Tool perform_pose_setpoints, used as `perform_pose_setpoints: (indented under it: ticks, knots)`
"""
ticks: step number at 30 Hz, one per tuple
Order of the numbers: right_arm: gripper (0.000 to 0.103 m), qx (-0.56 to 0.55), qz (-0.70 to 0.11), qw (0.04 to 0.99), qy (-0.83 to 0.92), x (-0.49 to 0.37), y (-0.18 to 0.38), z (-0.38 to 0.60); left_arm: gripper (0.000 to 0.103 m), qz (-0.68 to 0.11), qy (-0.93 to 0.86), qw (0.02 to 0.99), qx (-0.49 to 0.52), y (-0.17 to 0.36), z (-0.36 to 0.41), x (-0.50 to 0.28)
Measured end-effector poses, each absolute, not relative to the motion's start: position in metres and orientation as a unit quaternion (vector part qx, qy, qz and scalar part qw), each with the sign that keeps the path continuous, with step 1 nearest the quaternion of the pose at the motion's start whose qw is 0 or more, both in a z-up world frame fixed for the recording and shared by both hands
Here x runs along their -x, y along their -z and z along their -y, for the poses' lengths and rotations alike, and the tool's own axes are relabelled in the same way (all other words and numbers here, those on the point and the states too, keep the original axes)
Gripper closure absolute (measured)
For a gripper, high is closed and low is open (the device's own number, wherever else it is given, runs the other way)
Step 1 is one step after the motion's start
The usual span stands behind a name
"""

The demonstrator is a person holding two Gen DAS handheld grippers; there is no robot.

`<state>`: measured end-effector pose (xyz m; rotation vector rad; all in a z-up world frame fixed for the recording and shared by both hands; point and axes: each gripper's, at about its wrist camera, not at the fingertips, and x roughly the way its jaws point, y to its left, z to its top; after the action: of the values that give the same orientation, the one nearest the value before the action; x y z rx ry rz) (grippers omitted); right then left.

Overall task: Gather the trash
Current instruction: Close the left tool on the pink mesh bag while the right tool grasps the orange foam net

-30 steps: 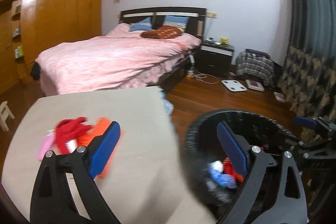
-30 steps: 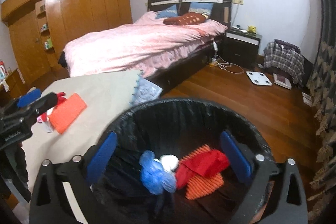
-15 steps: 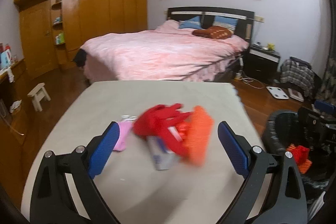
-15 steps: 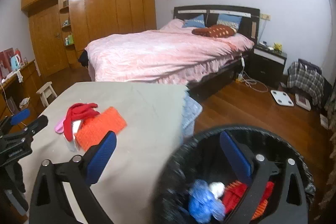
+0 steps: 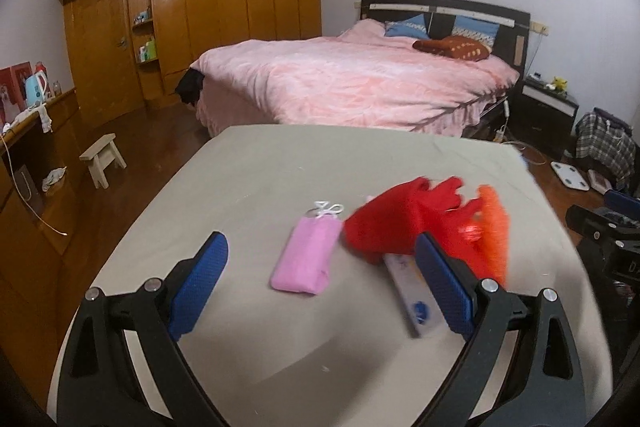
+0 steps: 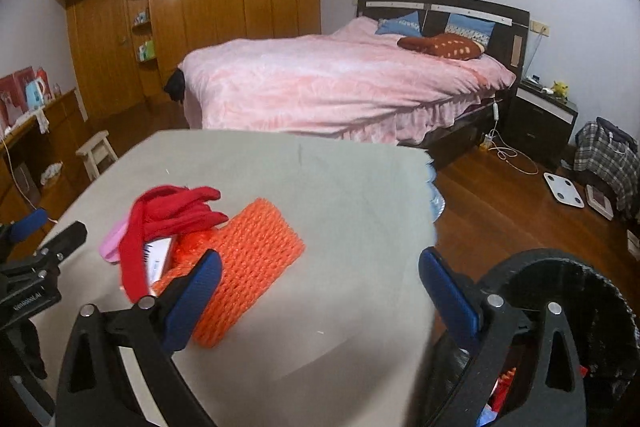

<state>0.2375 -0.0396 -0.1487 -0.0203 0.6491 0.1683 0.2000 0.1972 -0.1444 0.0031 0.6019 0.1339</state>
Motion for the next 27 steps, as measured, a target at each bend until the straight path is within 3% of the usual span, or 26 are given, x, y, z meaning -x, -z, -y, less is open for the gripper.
perform_pose_setpoints:
  ticks: [5,12,17,22,27]
  knots:
    - [0.007,0.012,-0.328,0.941,-0.088,-0.25,0.158,0.034,0.013,-0.314,-0.068,0.947,0.001,0.16,-0.209,-0.221]
    - [0.011,0.015,-0.343,0.935,-0.088,-0.263,0.172,0.031,0.027,-0.352,-0.057,0.934,0.017,0.183,-0.22,-0.248]
    - [0.016,0.024,-0.357,0.929,-0.098,-0.27,0.183,0.024,0.046,-0.385,-0.047,0.921,0.029,0.197,-0.223,-0.263]
    - [0.018,0.025,-0.372,0.922,-0.104,-0.277,0.193,0.016,0.073,-0.406,-0.038,0.912,0.042,0.206,-0.227,-0.269]
    - [0.023,0.026,-0.389,0.914,-0.112,-0.285,0.199,0.011,0.082,-0.407,-0.041,0.912,0.037,0.206,-0.226,-0.269]
